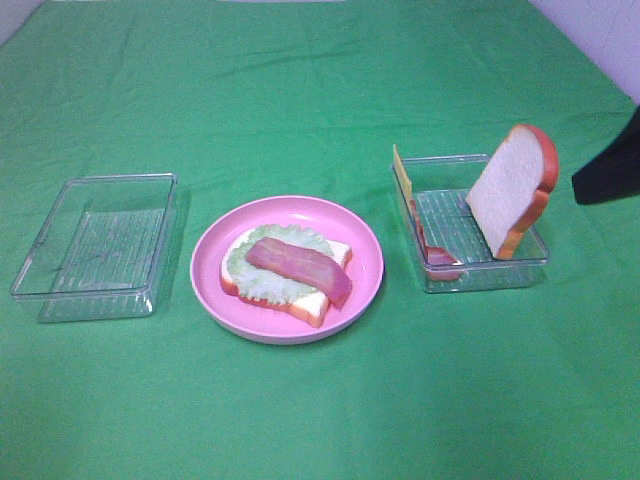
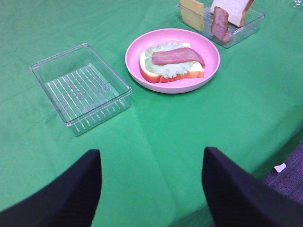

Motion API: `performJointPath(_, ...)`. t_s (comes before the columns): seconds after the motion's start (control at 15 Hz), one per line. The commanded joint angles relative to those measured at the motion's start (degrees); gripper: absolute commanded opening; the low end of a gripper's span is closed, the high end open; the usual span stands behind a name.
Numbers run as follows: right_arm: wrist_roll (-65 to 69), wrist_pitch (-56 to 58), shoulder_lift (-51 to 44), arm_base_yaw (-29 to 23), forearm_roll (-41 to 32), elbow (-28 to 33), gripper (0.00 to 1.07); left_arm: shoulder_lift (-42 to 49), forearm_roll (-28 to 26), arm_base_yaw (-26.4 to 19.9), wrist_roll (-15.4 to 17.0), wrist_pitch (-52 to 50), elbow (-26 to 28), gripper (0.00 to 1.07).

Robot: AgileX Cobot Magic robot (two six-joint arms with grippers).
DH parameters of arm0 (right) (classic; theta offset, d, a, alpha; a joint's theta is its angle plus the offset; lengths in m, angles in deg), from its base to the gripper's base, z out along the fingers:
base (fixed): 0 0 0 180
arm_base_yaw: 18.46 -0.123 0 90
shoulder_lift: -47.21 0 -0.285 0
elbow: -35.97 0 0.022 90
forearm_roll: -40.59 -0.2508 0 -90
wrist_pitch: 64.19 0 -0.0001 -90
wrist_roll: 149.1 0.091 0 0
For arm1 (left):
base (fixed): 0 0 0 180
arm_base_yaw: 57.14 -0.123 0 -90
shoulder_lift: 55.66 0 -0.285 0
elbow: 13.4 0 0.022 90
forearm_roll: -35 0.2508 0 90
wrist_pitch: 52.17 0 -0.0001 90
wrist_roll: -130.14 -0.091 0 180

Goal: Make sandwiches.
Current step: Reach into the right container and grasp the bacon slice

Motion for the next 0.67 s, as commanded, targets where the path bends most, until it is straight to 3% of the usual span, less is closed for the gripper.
performJointPath(0.07,-0.9,2.1,5.6,0.1,-0.7,-5.6,0.78,1.3,-0.3,0.1,0.0,-0.4,-0.3,0.6)
performJointPath(0.47,3.2,7.3,19.5,-0.1,0.7,-17.9,0.75,1.3,-0.3,0.1,0.0,-0.4,-0.3,0.6)
performJointPath(0.67,14.7,7.2,27.2,-11.6,14.2,-24.6,0.71,1.3,-0.3,0.1,0.0,-0.4,-0.3,0.6)
